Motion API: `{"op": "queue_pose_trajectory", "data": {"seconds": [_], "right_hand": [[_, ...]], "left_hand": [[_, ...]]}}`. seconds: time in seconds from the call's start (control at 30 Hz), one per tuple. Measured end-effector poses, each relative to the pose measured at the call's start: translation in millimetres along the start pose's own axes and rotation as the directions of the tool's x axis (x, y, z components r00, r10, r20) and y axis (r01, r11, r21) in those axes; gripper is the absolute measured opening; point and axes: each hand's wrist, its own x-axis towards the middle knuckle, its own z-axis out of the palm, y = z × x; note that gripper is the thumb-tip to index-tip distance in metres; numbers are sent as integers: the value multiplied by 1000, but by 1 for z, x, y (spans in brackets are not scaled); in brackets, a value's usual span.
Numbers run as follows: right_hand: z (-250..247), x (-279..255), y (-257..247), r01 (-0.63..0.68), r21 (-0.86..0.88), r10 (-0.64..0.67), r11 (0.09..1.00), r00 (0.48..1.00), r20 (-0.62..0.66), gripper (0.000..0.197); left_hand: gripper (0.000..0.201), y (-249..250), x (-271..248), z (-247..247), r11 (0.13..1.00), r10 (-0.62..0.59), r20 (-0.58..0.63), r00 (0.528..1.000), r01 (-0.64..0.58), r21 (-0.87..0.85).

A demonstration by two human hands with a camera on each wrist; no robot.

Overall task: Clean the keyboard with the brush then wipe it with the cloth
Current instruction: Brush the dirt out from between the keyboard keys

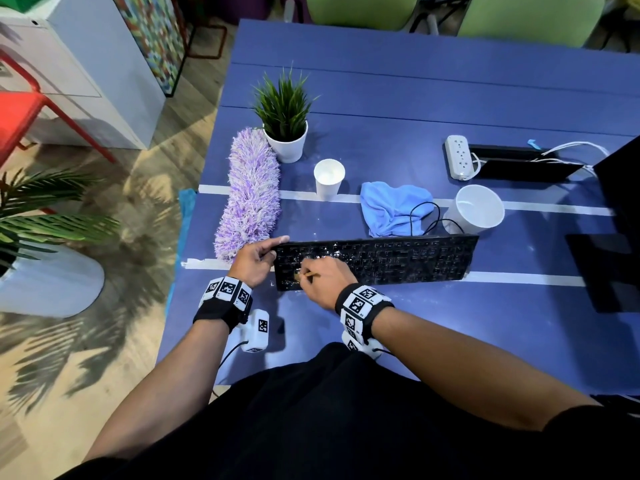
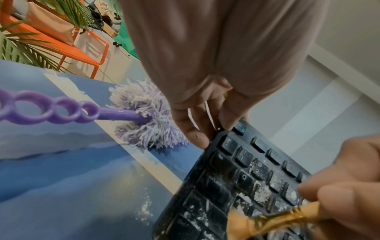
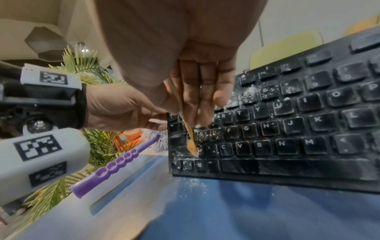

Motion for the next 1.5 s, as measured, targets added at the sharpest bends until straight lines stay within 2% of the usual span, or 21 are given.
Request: {"op": "queue_pose_trajectory", "data": {"seconds": [0.07,0.17,0.27,0.33,0.4,0.5,0.6,0.67,0.9,1.07,1.27,1.4,1.5], "right_hand": [[-1,-2,3,-19,54,19,998,1000,-8,14],[-2,-1,5,-8,132,8,991,1000,-1,14],[-1,-4,5,-35,124,28,992,998,53,12],[3,-5,10,-29,130,26,991,999,28,13],[4,-6,12,-35,139,30,990,999,33,13],[6,-5,11,-55,110,43,992,993,109,13],[8,-5,12,-46,120,40,992,998,54,15],[9,-5,8,-46,115,37,992,996,83,14],[12,3,-13,126,76,-136,989,979,149,15],[9,1,-3,79,-80,-69,994,991,115,19],[10,2,-12,163,25,-165,986,977,137,17],[12,5,-11,179,57,-182,982,982,54,15],[11,3,-11,153,32,-156,988,974,162,13]], "left_hand": [[71,-2,2,-1,1000,-8,7,1000,8,-1],[57,-2,2,1,1000,-8,15,1000,8,-27],[45,1,1,3,999,-5,9,1000,6,-37],[43,2,0,3,999,-6,6,1000,6,-37],[43,2,0,3,999,-3,4,1000,4,-36],[42,0,0,2,1000,-5,11,1000,5,-29],[43,-2,0,1,999,16,10,1000,-16,-30],[44,-4,0,0,1000,23,10,1000,-22,-19],[45,-8,2,0,1000,12,4,1000,-12,-11],[52,-11,2,1,999,-9,-12,1000,9,-35],[47,-10,4,1,999,0,13,1000,0,-34],[48,-12,2,-1,1000,10,13,1000,-10,-22],[48,-12,1,1,1000,19,4,1000,-19,-21]]}}
